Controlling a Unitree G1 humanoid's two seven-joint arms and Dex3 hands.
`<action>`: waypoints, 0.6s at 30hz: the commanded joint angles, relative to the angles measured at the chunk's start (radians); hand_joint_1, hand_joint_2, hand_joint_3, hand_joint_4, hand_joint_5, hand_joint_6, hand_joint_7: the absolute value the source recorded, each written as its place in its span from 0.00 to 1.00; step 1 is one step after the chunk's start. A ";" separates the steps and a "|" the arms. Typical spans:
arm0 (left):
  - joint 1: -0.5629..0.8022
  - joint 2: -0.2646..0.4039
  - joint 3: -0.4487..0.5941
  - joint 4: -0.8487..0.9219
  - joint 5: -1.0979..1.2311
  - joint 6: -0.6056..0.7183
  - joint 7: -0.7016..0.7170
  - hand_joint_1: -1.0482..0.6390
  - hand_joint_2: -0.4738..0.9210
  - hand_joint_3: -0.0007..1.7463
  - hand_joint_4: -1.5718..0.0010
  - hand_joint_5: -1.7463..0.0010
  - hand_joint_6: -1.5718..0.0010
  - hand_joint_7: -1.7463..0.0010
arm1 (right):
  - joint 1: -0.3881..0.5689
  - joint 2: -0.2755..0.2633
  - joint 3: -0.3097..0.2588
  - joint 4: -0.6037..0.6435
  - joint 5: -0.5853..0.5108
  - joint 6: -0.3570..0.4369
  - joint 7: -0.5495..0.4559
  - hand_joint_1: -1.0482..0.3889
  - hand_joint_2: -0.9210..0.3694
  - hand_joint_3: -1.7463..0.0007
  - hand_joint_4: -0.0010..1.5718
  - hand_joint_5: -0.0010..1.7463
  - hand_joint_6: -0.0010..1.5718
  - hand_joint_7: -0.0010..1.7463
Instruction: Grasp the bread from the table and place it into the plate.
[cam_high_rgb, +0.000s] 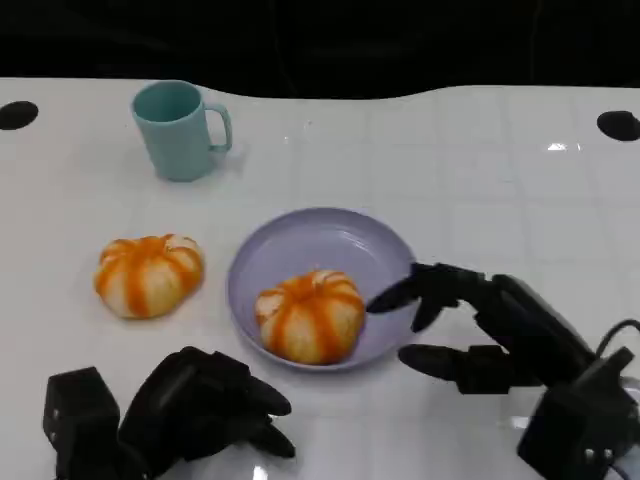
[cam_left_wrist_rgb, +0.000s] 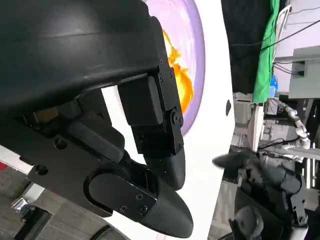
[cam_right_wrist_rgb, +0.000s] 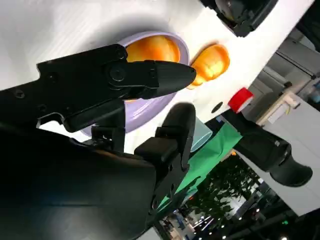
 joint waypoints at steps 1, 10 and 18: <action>-0.001 0.012 -0.001 -0.006 0.004 -0.001 0.003 0.00 0.91 0.00 0.00 0.89 0.03 1.00 | 0.064 -0.025 -0.051 -0.022 0.092 -0.031 0.052 0.29 0.00 0.83 0.37 1.00 0.26 0.92; -0.002 0.008 0.001 -0.010 -0.003 0.012 0.004 0.00 0.90 0.00 0.00 0.90 0.02 0.99 | 0.231 -0.022 -0.106 -0.160 0.288 0.123 0.192 0.44 0.02 0.92 0.41 1.00 0.31 1.00; -0.003 0.009 0.001 -0.015 0.003 0.013 0.012 0.00 0.90 0.00 0.00 0.90 0.02 0.99 | 0.366 -0.027 -0.139 -0.333 0.353 0.254 0.263 0.54 0.02 0.94 0.43 1.00 0.30 1.00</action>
